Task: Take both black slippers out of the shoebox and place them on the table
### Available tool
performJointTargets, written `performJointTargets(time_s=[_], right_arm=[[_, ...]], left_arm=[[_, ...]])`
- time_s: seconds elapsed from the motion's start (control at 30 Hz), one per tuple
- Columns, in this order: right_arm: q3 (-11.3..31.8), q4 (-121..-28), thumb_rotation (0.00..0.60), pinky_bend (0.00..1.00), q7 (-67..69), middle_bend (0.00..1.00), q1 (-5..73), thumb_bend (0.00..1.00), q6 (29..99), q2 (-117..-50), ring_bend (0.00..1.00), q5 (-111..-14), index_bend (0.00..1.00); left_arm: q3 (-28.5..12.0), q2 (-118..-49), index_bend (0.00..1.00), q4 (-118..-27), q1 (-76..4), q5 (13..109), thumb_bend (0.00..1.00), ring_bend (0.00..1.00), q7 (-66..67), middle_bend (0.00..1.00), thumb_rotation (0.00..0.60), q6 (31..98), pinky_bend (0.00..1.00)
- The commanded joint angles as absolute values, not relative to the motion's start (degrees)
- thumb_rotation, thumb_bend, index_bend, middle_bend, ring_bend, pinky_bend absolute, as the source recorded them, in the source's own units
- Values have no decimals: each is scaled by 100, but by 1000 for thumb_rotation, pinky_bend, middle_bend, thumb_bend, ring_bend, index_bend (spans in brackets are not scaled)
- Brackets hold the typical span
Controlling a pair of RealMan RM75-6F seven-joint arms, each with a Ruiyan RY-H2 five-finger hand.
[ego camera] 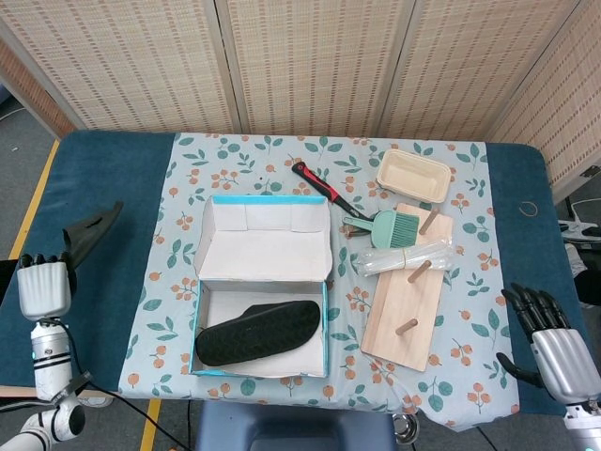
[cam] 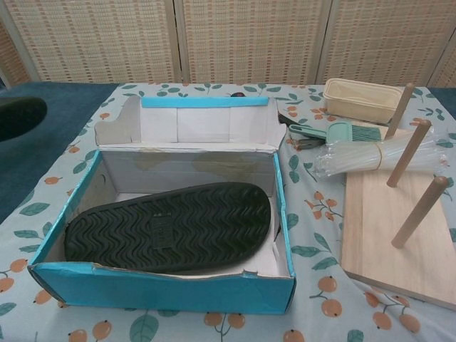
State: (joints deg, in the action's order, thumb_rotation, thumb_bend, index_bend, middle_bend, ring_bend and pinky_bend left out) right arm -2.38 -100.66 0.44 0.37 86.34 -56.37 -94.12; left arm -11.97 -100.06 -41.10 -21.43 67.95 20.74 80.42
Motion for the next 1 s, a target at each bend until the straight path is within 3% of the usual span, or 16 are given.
performJointTargets(time_s=[0.03,0.1,0.2,0.6,0.87,1.0], right_arm=[[-243,-10066,600,0,74,0,24,147,8665,-5621,0,-9431,0],[-246,-10063,600,0,96,0,16,147,8676,-5609,0,-9431,0],[-247,-10061,600,0,118,0,4,147,8696,-5589,0,-9432,0],[-279,-10101,600,0,82,0,-36,147,8732,-5562,0,-9475,0],[-291,-10122,600,0,45,0,-44,147,8739,-5572,0,-9515,0],[-297,-10122,600,0,51,0,-52,147,8757,-5574,0,-9540,0]], left_arm=[[-1206,-10132,117,-4244,-2064,6660,431,295,1882,269,600,7704,363],[-1230,-10072,1,-4567,-2004,6613,404,146,1861,54,600,7651,264],[-1185,-9965,0,-5025,-1902,6725,374,9,1875,0,600,7856,126],[-853,-8669,0,-8103,-1356,6998,342,0,1408,0,600,7907,83],[-564,-8001,0,-9333,-1175,7967,337,0,1052,0,600,8425,58],[-480,-7607,0,-10313,-1308,8394,348,0,124,0,600,8176,66]])
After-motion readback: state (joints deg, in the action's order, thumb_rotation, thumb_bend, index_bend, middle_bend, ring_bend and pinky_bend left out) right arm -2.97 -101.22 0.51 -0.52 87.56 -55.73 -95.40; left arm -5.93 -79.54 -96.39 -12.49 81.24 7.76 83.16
